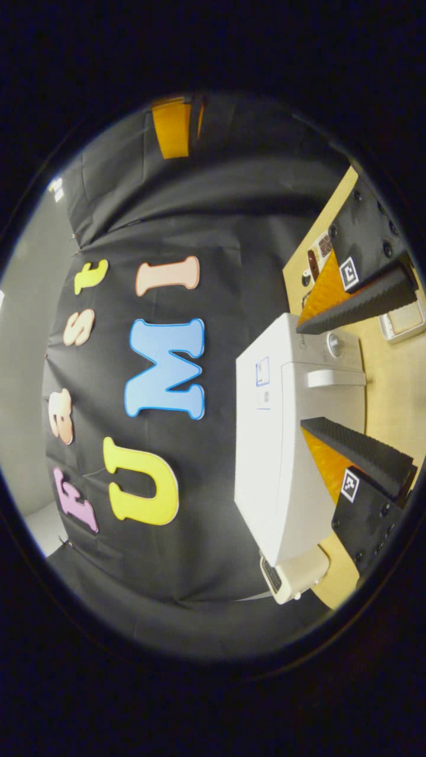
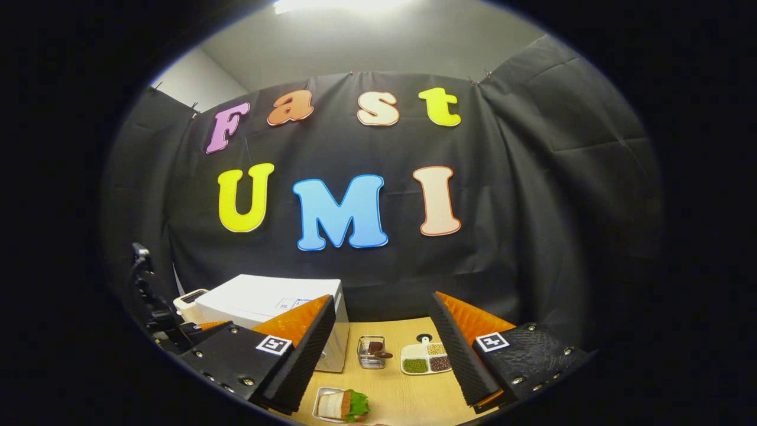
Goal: Open the microwave oven with the left hand, put the food in, and close the microwave oven.
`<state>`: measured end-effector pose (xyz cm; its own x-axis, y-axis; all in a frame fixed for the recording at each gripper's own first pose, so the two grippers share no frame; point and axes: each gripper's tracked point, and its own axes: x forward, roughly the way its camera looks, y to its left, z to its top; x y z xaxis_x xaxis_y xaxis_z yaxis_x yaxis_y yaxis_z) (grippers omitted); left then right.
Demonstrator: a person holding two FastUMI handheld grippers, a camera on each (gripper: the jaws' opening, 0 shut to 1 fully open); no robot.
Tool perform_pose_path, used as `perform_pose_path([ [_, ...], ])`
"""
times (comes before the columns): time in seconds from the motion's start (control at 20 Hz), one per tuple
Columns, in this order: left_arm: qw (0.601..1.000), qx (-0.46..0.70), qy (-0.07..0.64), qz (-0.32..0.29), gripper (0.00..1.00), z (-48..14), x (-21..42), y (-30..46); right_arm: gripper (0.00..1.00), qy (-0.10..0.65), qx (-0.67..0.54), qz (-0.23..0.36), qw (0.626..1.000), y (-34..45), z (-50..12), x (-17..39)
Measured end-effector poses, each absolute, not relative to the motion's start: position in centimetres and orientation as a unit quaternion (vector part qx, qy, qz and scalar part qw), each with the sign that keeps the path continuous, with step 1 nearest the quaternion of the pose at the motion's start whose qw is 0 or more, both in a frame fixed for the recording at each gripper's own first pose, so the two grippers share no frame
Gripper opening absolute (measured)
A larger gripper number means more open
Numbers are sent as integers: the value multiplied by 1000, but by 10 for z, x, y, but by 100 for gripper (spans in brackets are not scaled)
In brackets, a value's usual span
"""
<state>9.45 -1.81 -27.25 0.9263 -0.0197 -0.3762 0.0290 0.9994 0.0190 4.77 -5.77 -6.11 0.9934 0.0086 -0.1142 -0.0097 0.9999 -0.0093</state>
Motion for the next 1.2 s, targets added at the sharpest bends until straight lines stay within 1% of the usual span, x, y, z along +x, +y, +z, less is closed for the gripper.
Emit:
perform_pose_path([
  [0.2,970,17,244,-9,92,-339,122,-21,97,76,-10,12,997,-74,-77,68],
  [0.25,966,16,258,-6,87,-354,128,-20,97,80,-7,14,997,-78,-80,72],
  [0.35,961,27,277,6,89,-376,138,-14,97,88,-2,11,996,-89,-86,80],
  [0.4,959,29,283,10,76,-385,140,-11,97,93,0,10,996,-94,-90,83],
  [0.45,956,28,292,10,72,-388,141,-11,97,97,2,11,995,-97,-94,85],
  [0.5,956,32,293,9,43,-392,142,-11,97,102,4,13,995,-101,-97,89],
  [0.55,955,41,292,12,33,-391,140,-11,97,105,5,15,994,-103,-99,90],
  [0.65,953,30,301,16,24,-391,142,-12,97,109,11,18,994,-107,-103,94],
  [0.7,952,25,303,17,12,-390,139,-11,97,111,16,20,994,-107,-103,96],
  [0.75,951,24,308,14,11,-387,139,-12,97,110,19,21,994,-106,-104,97],
  [0.8,950,24,312,9,6,-390,139,-12,97,109,19,19,994,-106,-102,97],
  [1.05,942,17,334,-26,6,-391,134,-14,97,90,12,0,996,-89,-89,81],
  [1.1,938,13,346,-33,7,-391,119,-13,97,89,11,-3,996,-83,-86,76],
  [1.15,938,17,344,-45,9,-388,106,-12,97,87,10,-7,996,-78,-85,71],
  [1.2,938,20,342,-59,8,-384,88,-11,97,85,9,-12,996,-72,-84,65],
])
